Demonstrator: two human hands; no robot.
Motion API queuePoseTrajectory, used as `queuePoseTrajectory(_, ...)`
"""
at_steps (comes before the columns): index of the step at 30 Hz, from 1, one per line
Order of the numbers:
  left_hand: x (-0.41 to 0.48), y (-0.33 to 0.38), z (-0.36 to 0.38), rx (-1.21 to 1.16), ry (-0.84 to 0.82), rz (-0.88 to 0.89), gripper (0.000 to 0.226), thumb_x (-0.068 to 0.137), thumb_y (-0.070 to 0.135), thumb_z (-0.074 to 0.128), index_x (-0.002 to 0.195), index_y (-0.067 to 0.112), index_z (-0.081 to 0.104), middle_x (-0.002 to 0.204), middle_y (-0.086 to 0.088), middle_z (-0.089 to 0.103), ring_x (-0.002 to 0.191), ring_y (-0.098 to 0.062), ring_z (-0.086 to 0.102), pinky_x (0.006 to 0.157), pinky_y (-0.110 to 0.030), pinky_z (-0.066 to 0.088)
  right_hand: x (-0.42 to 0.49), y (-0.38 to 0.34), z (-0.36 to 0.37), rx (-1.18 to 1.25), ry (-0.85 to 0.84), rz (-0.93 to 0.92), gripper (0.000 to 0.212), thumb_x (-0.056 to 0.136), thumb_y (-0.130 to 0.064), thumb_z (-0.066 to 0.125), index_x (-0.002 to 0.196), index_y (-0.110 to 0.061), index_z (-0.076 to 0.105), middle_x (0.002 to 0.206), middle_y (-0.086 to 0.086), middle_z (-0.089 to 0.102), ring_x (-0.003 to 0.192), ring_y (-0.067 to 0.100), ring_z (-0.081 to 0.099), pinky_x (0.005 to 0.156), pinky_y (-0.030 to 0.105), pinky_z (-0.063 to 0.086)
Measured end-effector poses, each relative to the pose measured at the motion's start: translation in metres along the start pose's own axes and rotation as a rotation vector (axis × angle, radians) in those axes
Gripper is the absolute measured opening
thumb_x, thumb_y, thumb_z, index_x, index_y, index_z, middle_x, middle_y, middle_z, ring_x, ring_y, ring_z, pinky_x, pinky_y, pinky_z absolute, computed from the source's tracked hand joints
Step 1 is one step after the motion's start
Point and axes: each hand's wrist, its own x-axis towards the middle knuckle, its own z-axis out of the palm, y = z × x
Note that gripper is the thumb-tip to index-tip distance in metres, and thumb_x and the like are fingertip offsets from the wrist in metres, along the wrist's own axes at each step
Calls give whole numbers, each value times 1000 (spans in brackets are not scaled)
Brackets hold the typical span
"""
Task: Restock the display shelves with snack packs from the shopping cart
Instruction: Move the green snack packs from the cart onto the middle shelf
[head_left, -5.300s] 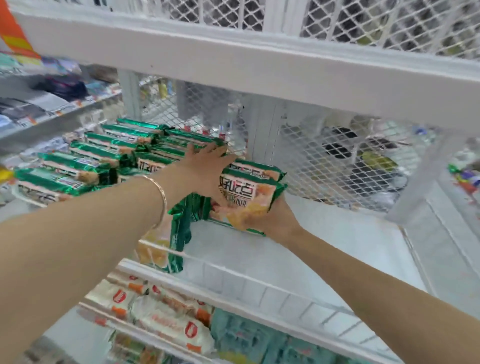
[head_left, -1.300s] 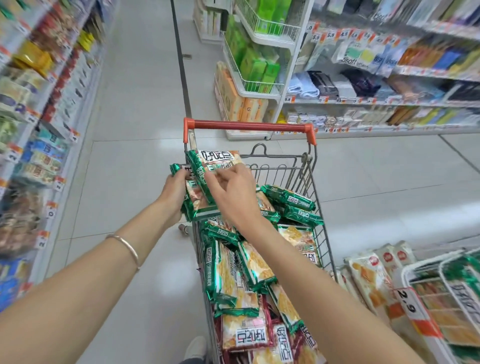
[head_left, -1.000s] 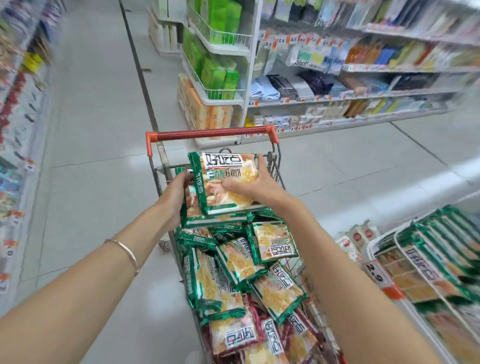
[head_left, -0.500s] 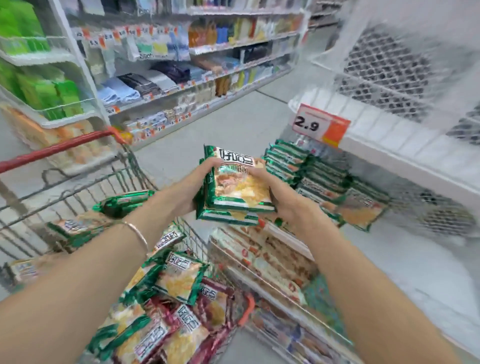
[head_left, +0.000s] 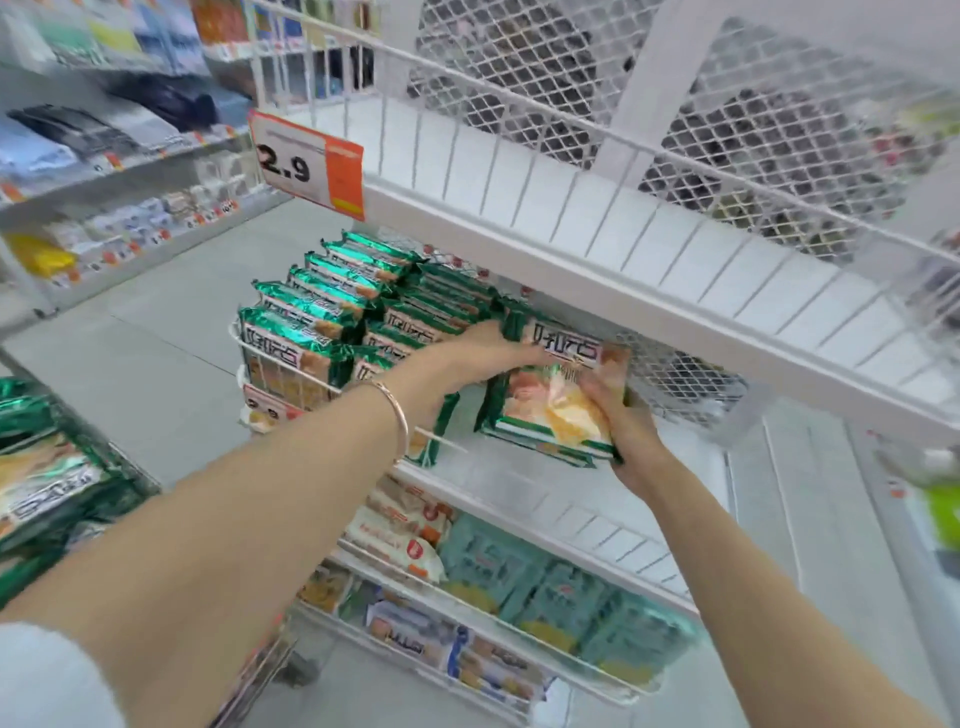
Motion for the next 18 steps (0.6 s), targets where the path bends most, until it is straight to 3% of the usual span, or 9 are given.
queuePoseTrajectory(2,21,-6,9,182,15,60,94,77,33,85,151,16,30,142,-7,49,130,-23,48,98,-24,40,21,25,-7,-78,33,-59,127,37,-70,93,144,-22,42,130,1,66,116,24,65,104,50,50)
queuePoseTrajectory(4,37,-16,16,400,17,122,119,72,24,89,159,18,9,157,-8,37,136,-28,45,108,-29,39,24,34,2,-147,-4,-76,117,47,-56,97,144,-23,40,132,-1,63,118,21,63,99,47,54)
queuePoseTrajectory(7,60,-39,19,796,13,184,121,68,41,89,159,21,12,160,-9,32,143,-31,37,116,-38,32,33,50,16,-103,-76,-85,88,69,-2,90,134,-21,34,126,6,61,107,17,64,81,26,59)
queuePoseTrajectory(9,75,-54,17,1080,80,160,120,70,58,82,159,24,10,164,-13,18,150,-34,21,120,-48,20,43,60,23,-100,-168,-87,90,74,14,79,137,-24,27,122,2,61,96,5,66,79,26,60)
queuePoseTrajectory(10,81,-60,17,1176,101,156,121,71,64,78,160,24,6,166,-14,9,152,-35,12,121,-51,13,46,62,25,-112,-202,-88,91,77,16,76,142,-22,25,123,1,60,96,1,65,86,32,59)
queuePoseTrajectory(13,93,-70,16,1303,69,172,125,73,62,76,160,20,-3,167,-10,-8,154,-30,-2,121,-54,-2,65,70,31,-106,-168,-123,84,78,24,69,142,-11,27,127,11,58,109,17,62,101,48,50)
queuePoseTrajectory(15,99,-70,12,1354,108,163,122,77,51,79,159,19,-5,167,-7,-8,154,-28,-3,120,-56,-2,77,72,40,-117,-125,-161,77,73,26,70,129,-14,34,118,4,61,106,18,63,100,47,51)
queuePoseTrajectory(18,106,-73,3,1327,147,86,118,81,37,80,159,24,-8,167,-3,-10,154,-27,-7,121,-60,1,85,64,56,-114,-153,-180,76,71,23,74,121,-18,35,113,-4,58,97,5,61,97,41,52)
